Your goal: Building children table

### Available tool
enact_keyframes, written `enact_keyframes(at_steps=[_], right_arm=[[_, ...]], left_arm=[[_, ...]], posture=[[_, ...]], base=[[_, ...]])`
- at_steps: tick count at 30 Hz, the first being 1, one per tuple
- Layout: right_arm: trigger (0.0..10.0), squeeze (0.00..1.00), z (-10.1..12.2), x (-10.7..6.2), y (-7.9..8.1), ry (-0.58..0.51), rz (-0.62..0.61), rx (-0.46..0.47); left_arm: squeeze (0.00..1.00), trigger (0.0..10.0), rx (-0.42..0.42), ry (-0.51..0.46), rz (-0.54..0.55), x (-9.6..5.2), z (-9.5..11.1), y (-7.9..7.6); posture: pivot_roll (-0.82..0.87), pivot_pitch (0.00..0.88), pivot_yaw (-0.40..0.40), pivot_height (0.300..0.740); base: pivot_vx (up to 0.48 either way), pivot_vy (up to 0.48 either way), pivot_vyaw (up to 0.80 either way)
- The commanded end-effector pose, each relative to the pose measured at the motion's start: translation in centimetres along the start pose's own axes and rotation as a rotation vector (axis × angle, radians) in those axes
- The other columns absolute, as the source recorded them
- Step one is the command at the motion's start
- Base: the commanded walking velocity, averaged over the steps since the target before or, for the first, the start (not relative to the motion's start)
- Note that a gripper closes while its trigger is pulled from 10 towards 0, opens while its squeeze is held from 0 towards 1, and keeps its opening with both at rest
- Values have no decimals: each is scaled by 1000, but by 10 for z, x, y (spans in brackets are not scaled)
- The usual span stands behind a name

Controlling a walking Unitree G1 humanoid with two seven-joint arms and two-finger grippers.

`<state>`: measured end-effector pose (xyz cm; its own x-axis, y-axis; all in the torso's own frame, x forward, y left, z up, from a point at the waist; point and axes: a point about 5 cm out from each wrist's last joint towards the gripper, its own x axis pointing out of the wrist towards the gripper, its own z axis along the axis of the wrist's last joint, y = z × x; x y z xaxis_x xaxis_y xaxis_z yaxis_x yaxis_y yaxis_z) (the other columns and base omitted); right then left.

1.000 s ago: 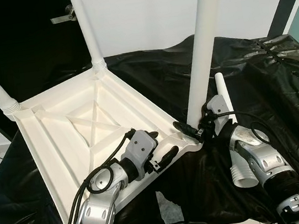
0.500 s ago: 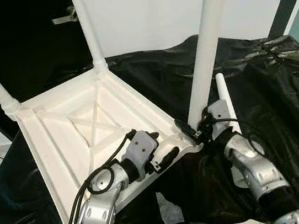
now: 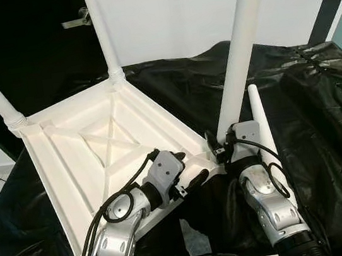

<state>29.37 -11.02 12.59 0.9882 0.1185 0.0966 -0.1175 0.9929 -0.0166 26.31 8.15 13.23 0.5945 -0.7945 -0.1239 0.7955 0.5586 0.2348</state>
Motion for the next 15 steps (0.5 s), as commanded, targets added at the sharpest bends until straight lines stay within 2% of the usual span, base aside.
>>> enact_keyframes(at_steps=[1,11,12,15], right_arm=[[10000,0,-17,-7,-9,88,-50,0],[10000,16,-11,-8,-12,57,-67,-28],[10000,1000,-8,-8,-13,43,-42,-30],[10000,1000,-4,-10,-15,14,16,-26]], left_arm=[[0,10000,-7,7,29,-1,-3,-1],[0,10000,2,10,39,-1,-3,3],[0,10000,4,9,40,-1,-3,4],[0,10000,6,8,41,-1,-2,4]], posture=[[-23,0,-8,740],[-26,0,-6,740],[-25,0,-6,740],[-23,0,0,740]], base=[[0,0,0],[0,0,0],[0,0,0],[0,0,0]])
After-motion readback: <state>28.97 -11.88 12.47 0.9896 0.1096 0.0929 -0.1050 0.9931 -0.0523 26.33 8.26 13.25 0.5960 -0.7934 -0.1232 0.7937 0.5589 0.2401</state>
